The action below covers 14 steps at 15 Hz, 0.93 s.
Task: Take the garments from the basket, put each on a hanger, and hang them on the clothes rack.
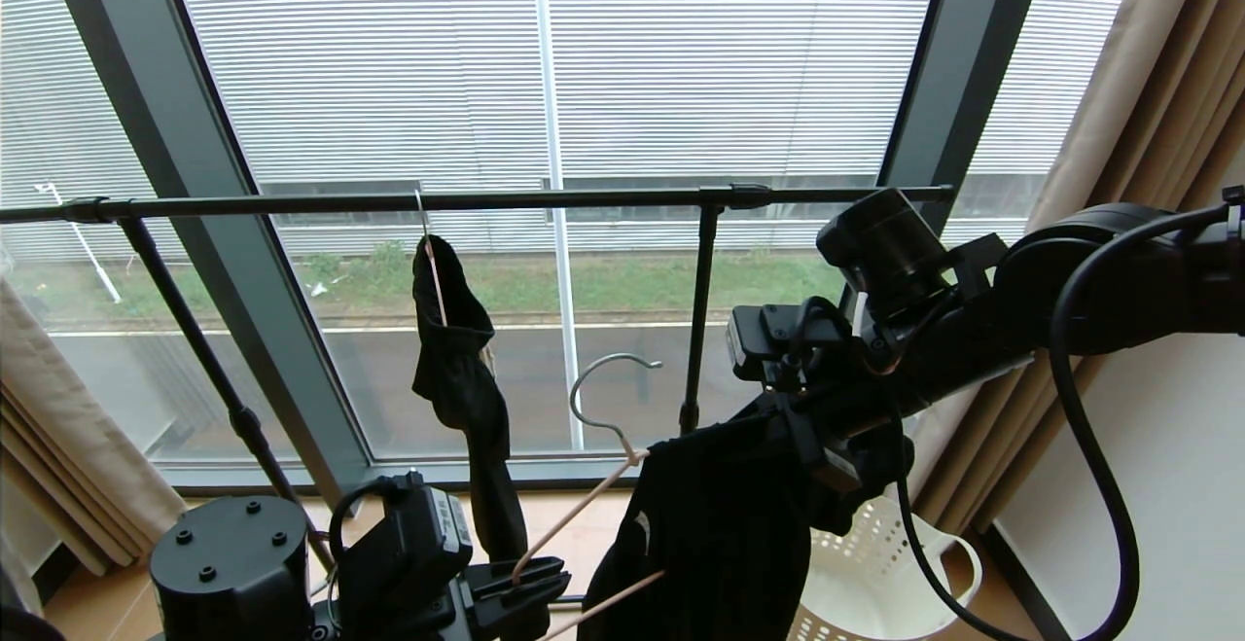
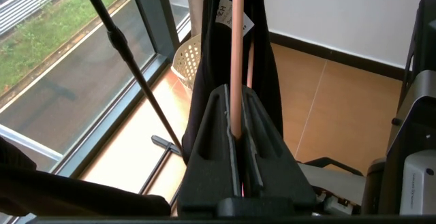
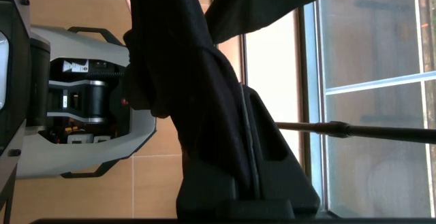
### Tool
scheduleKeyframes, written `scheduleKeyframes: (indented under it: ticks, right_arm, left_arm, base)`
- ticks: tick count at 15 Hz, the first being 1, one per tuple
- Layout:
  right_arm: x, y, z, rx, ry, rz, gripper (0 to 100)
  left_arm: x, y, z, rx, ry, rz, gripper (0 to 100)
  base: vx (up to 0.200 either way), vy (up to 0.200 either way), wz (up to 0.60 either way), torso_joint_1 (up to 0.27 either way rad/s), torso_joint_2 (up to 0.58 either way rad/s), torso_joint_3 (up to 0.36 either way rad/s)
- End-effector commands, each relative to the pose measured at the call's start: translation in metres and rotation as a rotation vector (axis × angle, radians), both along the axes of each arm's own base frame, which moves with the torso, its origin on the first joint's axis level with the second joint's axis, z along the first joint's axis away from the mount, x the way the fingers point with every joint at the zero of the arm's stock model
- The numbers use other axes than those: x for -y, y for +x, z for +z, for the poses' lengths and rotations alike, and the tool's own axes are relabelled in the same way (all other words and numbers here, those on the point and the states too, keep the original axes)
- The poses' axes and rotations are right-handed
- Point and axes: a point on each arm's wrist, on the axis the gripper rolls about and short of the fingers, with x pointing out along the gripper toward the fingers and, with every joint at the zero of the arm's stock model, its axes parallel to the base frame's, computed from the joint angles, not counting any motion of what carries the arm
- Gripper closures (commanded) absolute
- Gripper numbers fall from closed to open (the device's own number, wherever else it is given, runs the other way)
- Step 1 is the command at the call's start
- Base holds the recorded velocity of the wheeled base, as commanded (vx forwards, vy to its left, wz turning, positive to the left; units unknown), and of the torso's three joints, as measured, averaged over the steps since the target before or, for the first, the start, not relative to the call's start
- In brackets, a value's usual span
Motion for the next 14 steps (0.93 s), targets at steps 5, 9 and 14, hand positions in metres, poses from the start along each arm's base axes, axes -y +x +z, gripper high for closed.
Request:
scheduleKeyframes:
  ticks: [5,9,14]
  right_arm:
    - [0.0011,-0.0021,-0.0017,-0.007,-0.004,0.001,100]
    - [0.0015,-0.0039,-0.0036,-0.015,-0.007,0.004,100]
    - [0.0031,-0.0077,0.001,-0.005,-0.001,0.005,100]
  left_arm:
    - [0.0003,0.0009,-0.0014,0.011,-0.007,0.001,100]
    - [0.0006,0.0014,-0.0068,0.005,-0.007,0.002,0]
    - [0.0006,0.0014,-0.0053,-0.03,-0.035,0.015,0]
  base:
    - [0.0,0.0,0.0,0.0,0.0,0.0]
    - [0.0,0.0,0.0,0.0,0.0,0.0]
    - [0.0,0.0,0.0,0.0,0.0,0.0]
